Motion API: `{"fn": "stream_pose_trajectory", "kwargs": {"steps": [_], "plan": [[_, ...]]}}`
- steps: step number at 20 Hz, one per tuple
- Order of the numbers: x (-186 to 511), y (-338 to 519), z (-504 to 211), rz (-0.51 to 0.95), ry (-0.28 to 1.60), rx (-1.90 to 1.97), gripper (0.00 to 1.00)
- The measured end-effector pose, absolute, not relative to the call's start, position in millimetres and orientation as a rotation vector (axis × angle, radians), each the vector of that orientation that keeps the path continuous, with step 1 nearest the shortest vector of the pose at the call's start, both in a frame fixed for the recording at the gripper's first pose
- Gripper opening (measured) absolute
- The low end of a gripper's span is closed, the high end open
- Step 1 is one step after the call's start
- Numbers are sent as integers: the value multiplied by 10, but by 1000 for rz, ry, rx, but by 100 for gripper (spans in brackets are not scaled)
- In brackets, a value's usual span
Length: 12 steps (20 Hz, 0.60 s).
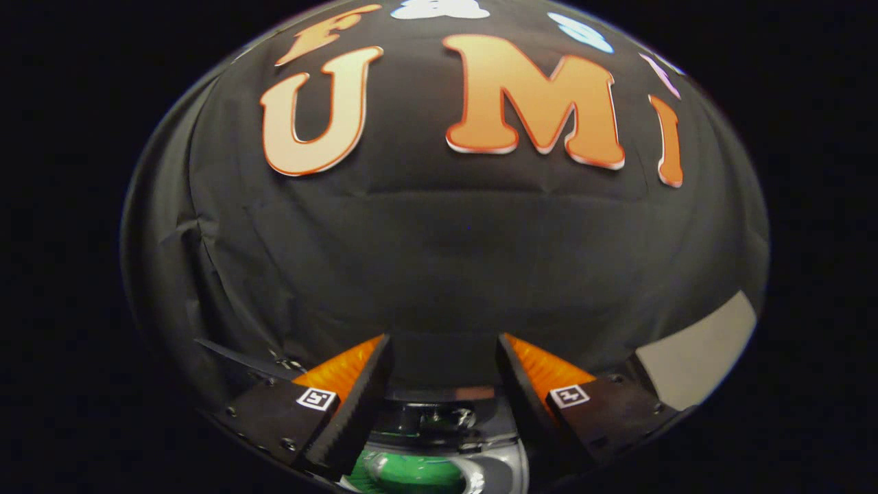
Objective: Put the clothes into the washing machine and then close the washing machine lid.
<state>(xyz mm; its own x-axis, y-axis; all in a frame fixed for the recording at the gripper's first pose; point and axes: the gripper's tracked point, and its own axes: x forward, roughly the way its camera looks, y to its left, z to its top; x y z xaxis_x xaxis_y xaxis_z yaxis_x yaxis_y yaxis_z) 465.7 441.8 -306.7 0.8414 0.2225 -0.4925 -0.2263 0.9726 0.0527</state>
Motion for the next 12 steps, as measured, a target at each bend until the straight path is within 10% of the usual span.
{"fn": "stream_pose_trajectory", "kwargs": {"steps": [12], "plan": [[4034, 4267, -2944, 255, 374, -17, 99]]}}
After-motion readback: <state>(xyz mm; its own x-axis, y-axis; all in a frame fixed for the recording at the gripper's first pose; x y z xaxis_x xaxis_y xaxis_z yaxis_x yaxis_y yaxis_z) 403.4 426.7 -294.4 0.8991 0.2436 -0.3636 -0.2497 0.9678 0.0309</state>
